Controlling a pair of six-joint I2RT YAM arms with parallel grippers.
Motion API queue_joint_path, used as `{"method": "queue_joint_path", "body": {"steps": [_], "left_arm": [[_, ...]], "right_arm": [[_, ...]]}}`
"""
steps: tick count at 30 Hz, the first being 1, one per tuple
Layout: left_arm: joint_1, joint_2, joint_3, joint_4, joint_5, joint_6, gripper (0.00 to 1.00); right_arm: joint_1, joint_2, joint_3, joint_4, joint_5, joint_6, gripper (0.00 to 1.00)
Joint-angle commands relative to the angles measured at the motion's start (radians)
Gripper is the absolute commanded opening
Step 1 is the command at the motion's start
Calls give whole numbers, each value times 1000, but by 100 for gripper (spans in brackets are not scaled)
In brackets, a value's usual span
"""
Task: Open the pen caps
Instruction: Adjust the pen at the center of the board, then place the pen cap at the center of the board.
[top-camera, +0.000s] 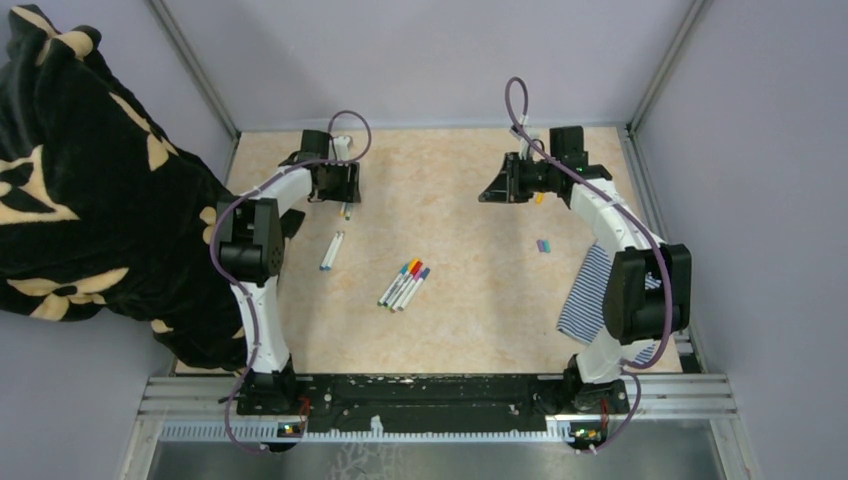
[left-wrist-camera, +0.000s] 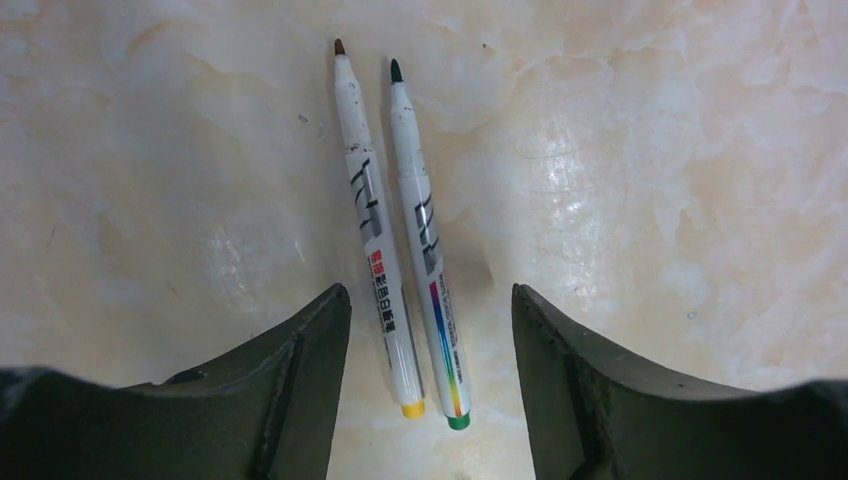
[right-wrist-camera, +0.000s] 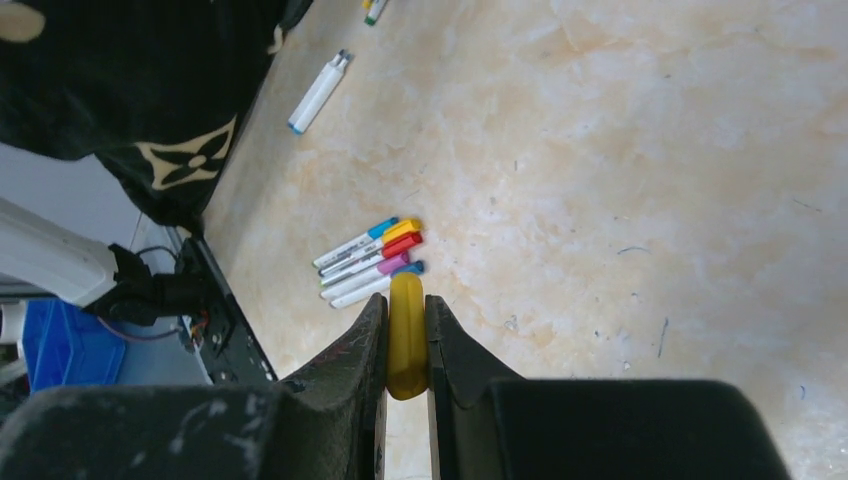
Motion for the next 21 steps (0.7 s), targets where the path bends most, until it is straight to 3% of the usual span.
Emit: {"method": "queue_joint_path", "body": {"steps": [1, 13, 21], "left_arm": [[1, -90, -22, -7, 51, 15, 68], [9, -369, -225, -22, 159, 112, 98], [26, -578, -430, -40, 232, 206, 99]], "right_arm": [[-54, -33, -24, 125, 42, 90, 0], [-222, 3, -87, 221, 218, 217, 0], [-237, 59, -75, 245, 408, 197, 0]]}}
